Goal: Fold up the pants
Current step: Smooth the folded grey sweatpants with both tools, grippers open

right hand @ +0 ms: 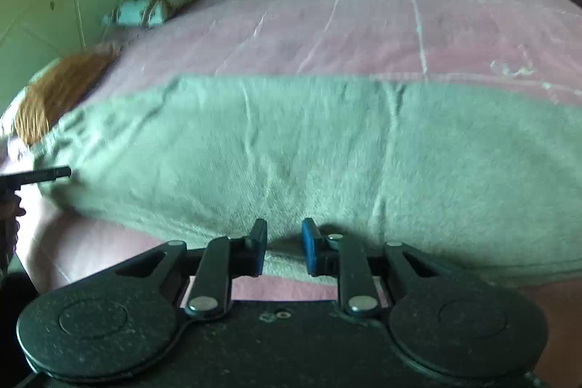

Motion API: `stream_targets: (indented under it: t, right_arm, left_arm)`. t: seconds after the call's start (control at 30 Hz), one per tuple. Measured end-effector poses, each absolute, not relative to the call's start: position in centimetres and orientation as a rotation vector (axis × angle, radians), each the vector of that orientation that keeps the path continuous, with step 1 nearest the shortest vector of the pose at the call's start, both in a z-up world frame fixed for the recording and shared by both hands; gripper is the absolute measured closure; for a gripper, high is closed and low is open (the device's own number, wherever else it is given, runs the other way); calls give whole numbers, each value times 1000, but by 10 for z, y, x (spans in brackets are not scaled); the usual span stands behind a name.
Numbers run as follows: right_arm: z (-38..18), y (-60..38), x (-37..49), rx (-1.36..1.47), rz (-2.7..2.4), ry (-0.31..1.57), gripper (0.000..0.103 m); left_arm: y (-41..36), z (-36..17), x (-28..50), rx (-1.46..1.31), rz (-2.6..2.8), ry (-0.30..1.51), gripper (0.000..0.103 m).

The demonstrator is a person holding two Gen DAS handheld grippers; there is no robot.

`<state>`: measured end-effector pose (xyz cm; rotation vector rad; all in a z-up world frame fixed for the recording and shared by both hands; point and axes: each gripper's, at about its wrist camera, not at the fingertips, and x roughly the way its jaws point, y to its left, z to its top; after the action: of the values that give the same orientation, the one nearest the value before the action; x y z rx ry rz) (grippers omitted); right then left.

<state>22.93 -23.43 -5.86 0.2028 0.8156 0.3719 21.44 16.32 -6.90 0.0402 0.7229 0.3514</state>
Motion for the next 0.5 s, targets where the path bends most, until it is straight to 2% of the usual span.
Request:
stream_targets:
  t: [0.2, 0.3, 0.5]
  right_arm:
    - [-61, -238, 212, 494, 444, 800, 86]
    - [-86, -236, 216, 763, 509, 870, 86]
    - [-121, -231, 236, 960, 460, 919, 86]
  left_arm:
    - [159, -70, 186, -72, 322, 717, 0]
    - [161, -79, 176, -105, 335, 731, 0]
    - [176, -77, 168, -137, 368, 722, 0]
